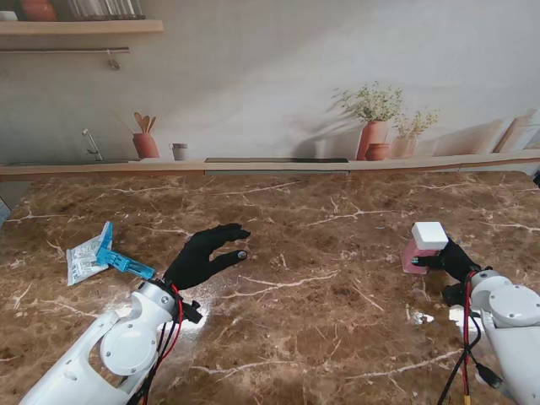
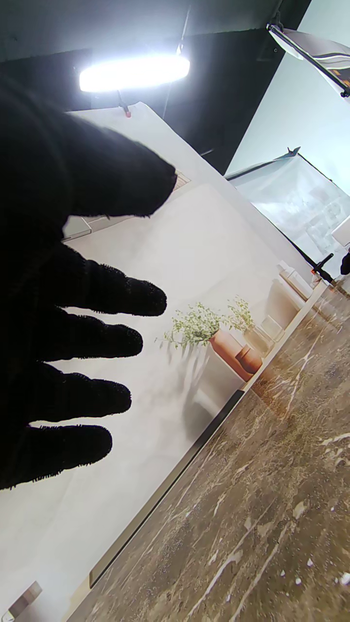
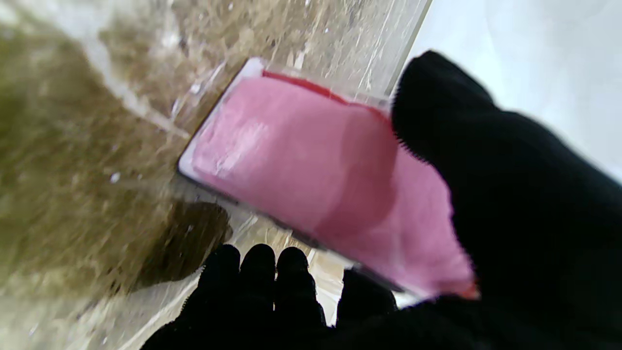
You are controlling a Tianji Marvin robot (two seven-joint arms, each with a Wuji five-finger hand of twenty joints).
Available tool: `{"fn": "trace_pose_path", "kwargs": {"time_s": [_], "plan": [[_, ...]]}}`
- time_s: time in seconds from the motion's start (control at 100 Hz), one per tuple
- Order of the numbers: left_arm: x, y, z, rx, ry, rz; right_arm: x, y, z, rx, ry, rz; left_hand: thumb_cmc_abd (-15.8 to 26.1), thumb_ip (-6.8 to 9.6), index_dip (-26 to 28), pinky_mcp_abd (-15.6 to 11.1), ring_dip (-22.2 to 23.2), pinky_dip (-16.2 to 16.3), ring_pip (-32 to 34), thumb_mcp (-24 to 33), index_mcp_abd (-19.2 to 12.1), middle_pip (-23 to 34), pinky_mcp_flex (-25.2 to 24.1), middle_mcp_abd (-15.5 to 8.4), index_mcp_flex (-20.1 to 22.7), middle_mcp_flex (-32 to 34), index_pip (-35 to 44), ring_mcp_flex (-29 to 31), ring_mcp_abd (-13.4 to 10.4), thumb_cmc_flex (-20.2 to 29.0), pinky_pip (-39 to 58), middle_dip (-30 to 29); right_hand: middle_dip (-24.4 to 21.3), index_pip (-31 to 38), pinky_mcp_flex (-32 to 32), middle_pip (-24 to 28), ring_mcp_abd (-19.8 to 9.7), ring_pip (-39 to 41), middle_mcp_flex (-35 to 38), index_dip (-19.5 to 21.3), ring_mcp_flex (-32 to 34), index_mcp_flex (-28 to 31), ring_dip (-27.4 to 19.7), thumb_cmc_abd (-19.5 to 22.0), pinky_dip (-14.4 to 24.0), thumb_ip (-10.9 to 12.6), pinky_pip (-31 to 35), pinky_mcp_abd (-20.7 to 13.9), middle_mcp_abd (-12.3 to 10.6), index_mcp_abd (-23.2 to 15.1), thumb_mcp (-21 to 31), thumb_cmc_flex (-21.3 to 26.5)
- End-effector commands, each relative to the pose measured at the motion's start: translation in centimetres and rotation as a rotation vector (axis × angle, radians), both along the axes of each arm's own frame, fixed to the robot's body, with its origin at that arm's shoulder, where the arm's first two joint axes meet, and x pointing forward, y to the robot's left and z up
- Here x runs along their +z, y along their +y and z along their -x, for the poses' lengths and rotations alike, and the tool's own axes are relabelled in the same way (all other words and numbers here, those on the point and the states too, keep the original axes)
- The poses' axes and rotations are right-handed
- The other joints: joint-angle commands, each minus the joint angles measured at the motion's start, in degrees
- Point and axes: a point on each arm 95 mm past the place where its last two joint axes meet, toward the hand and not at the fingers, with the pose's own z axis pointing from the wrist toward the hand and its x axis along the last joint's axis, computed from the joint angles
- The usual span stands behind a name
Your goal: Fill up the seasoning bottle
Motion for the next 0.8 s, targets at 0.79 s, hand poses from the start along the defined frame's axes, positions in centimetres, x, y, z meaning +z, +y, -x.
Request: {"fn": "trace_pose_path", "kwargs": {"time_s": [0.79], "plan": [[-0.4, 0.1, 0.6, 0.0, 0.017, 0.008, -6.9, 7.8, 0.4, -0.186, -0.087, -0.159, 2.3, 1.39, 0.6, -1.2, -0.4, 0.7, -1.3, -2.0, -0.9, -0.4, -0.8, -1.2, 0.7, -0.6, 0.5, -0.1, -2.9, 1.2, 2.3, -0.7, 5.8, 48.1, 7.3, 11.8, -3.4, 7.4, 36.9, 31.0, 16.8, 45.6, 3.1, -8.5, 7.5, -12.7, 8.9, 12.1, -9.6, -12.6, 4.8, 0.6]]}}
